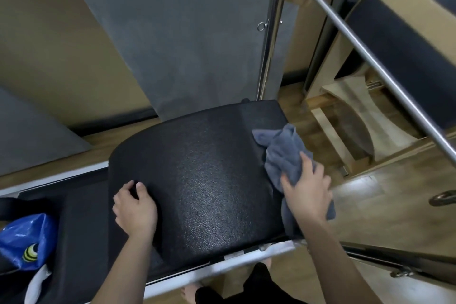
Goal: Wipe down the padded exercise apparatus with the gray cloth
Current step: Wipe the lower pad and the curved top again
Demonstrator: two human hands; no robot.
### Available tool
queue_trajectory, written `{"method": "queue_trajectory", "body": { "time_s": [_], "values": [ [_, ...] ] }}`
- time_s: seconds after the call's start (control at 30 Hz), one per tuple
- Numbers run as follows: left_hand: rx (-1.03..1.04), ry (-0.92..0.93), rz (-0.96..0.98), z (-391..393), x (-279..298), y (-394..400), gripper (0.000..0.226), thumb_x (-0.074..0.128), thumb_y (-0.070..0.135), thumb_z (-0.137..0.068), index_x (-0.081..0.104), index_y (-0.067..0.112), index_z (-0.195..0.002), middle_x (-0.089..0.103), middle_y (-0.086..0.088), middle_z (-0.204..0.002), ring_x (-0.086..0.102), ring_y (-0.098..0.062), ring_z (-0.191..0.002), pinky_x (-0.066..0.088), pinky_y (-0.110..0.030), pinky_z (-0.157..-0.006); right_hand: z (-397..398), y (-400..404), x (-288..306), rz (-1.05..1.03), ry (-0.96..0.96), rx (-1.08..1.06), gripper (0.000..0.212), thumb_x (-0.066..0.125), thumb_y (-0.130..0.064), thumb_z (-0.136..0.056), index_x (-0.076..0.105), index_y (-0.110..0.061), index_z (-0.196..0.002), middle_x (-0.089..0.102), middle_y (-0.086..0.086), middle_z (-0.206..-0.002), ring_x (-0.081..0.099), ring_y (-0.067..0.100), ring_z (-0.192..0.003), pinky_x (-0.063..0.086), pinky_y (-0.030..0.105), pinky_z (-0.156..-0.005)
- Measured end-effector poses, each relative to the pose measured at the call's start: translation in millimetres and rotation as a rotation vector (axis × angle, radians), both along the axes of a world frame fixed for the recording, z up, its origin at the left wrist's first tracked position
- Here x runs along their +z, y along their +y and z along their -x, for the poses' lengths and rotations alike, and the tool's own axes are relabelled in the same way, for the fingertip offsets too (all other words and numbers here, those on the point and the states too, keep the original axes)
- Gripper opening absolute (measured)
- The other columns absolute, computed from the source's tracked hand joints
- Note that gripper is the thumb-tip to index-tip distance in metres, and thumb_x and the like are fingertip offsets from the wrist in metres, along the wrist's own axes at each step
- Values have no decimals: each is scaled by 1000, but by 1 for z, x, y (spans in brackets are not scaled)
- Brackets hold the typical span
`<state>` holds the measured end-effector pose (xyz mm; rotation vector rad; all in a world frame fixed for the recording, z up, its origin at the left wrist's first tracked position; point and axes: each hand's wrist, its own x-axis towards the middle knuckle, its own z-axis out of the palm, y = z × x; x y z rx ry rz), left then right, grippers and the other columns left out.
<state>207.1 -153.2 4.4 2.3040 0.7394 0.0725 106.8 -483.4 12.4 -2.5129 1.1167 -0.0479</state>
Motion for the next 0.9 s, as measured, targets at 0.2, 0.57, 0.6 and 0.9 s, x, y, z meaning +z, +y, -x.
{"method": "queue_trajectory", "body": {
  "time_s": [0.2, 0.57, 0.6, 0.9],
  "values": [
    [-9, 3, -18, 0, 0, -2, 41, 43, 36, -102, 53, 14, -135, 48, -16, -143, 39, -40, -134, 27, -56, -111, -112, -21, -1, -38, 1, -27, 68, 54, -55, -88, 29, -37, -148, 40, 10, -141, 42, 41, -122, 36, 59, -98],
    [-6, 2, -74, -3, -5, -2, 44, 45, 39, -99, 56, 13, -133, 51, -21, -139, 43, -45, -131, 30, -60, -108, -100, 88, 27, 143, -55, 535, 62, 54, -50, -89, 36, -37, -146, 45, 6, -144, 46, 42, -119, 36, 59, -98],
    [-4, 6, -72, -3, -4, -2, 44, 44, 39, -99, 56, 13, -133, 51, -21, -139, 42, -45, -131, 30, -60, -109, -82, 98, 27, 156, -66, 602, 64, 56, -50, -87, 36, -36, -146, 45, 7, -144, 47, 42, -119, 38, 59, -98],
    [-8, 2, -43, -1, -3, 2, 42, 44, 36, -101, 55, 13, -134, 51, -19, -140, 43, -43, -131, 31, -60, -109, 35, 66, 11, 113, -182, 557, 77, 63, -62, -73, 51, -31, -142, 59, 3, -132, 57, 32, -109, 43, 49, -92]
  ]
}}
